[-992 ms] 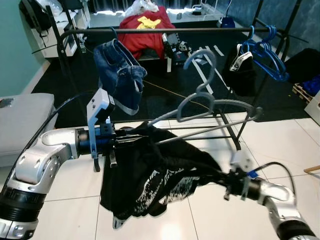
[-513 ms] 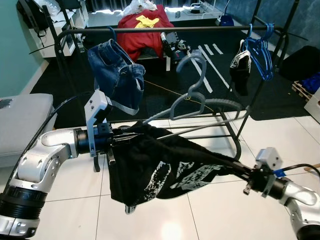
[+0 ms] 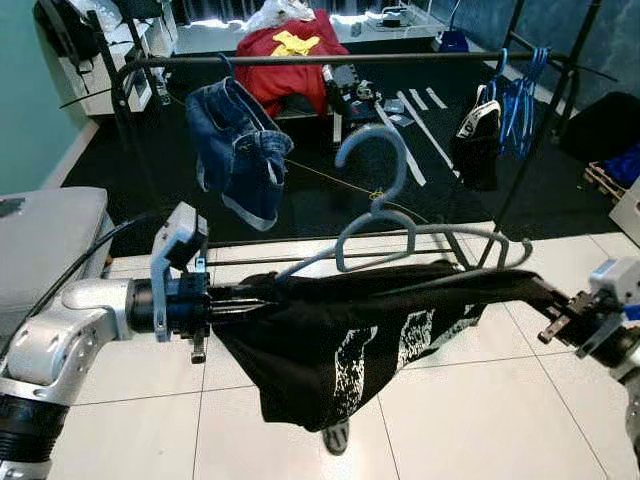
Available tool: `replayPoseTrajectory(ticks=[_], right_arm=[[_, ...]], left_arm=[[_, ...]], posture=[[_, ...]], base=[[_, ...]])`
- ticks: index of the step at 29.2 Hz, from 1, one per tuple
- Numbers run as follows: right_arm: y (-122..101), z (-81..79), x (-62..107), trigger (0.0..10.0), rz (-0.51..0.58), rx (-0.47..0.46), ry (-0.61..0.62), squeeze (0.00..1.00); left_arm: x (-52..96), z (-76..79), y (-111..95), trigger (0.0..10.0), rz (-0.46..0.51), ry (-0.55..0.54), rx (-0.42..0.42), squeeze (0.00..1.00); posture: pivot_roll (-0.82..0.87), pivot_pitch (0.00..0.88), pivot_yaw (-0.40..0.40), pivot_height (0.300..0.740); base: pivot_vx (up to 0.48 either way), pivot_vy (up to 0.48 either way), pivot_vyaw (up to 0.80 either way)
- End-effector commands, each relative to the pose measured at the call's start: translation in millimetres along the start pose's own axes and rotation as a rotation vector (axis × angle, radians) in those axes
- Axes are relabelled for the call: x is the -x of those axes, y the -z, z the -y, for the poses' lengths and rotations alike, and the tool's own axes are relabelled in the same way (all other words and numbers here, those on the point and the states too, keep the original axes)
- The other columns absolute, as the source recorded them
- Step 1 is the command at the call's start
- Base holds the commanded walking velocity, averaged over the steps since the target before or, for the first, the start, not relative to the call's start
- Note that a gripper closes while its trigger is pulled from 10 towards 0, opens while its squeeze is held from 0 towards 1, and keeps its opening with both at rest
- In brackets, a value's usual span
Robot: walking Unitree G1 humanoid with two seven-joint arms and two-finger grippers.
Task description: Hang hanger
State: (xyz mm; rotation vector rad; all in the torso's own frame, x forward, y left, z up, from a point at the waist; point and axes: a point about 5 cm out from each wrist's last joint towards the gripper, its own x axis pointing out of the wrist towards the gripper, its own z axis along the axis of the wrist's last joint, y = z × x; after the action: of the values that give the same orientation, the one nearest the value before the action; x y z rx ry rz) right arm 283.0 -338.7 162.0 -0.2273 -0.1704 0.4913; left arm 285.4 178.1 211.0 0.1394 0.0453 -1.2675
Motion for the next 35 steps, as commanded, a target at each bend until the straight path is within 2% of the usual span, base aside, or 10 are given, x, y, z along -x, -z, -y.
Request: replayPoseTrajectory(ticks=[1, 7, 12, 14, 15, 18, 26, 28, 29, 35], right_arm=[[-8, 12.8, 10.0, 0.0, 0.042, -0.010, 0.091, 0.00], [-13, 9.9, 7.0, 0.0, 0.066, -0.010, 0.039, 0.00], [-14, 8.6, 6.7, 0.0, 0.073, -0.007, 0.022, 0.00], [-17, 12.2, 7.4, 0.0, 0.078, 0.000, 0.028, 0.00], [-17, 12.2, 7.4, 0.0, 0.078, 0.000, 0.028, 0.00], [-22, 17.4, 7.6, 0.0, 0.080, 0.015, 0.033, 0.00], [-25, 21.0, 10.8, 0.0, 0.064, 0.024, 0.031, 0.00], [-25, 21.4, 11.3, 0.0, 0.061, 0.027, 0.029, 0.00], [-26, 22.5, 12.1, 0.0, 0.058, 0.031, 0.027, 0.00], [-26, 26.2, 16.5, 0.0, 0.046, 0.036, 0.048, 0.00]], left_arm=[[13.0, -5.6, 3, 0.0, -0.053, -0.057, -0.015, 0.00], [12.5, -14.3, 1, 0.0, -0.044, -0.129, -0.056, 0.00], [12.0, -13.1, -1, 0.0, -0.048, -0.108, -0.054, 0.00], [12.9, -9.6, 9, 0.0, -0.144, -0.075, -0.071, 0.00], [12.9, -9.6, 9, 0.0, -0.144, -0.075, -0.071, 0.00], [14.7, -5.3, 22, 0.0, -0.260, -0.033, -0.087, 0.00], [17.2, -4.0, 29, 0.0, -0.315, -0.022, -0.099, 0.00], [19.2, -4.1, 31, 0.0, -0.342, -0.023, -0.103, 0.00], [22.7, -4.7, 35, 0.0, -0.385, -0.025, -0.110, 0.00], [26.7, -6.0, 40, 0.0, -0.416, -0.034, -0.110, 0.00]], posture=[[0.05, 0.111, 0.050, 0.740], [0.05, 0.109, 0.054, 0.740], [0.05, 0.106, 0.058, 0.740], [0.05, 0.102, 0.057, 0.740], [0.05, 0.102, 0.057, 0.740], [0.05, 0.097, 0.054, 0.740], [0.05, 0.090, 0.050, 0.740], [0.05, 0.089, 0.051, 0.740], [0.04, 0.087, 0.052, 0.740], [0.05, 0.088, 0.054, 0.740]], base=[[0.000, 0.000, 0.00], [0.000, 0.000, 0.00], [0.000, 0.000, 0.00], [0.000, 0.000, 0.00], [0.000, 0.000, 0.00], [0.000, 0.000, 0.00], [0.000, 0.000, 0.00], [0.000, 0.000, 0.00], [0.000, 0.000, 0.00], [0.000, 0.000, 0.00]])
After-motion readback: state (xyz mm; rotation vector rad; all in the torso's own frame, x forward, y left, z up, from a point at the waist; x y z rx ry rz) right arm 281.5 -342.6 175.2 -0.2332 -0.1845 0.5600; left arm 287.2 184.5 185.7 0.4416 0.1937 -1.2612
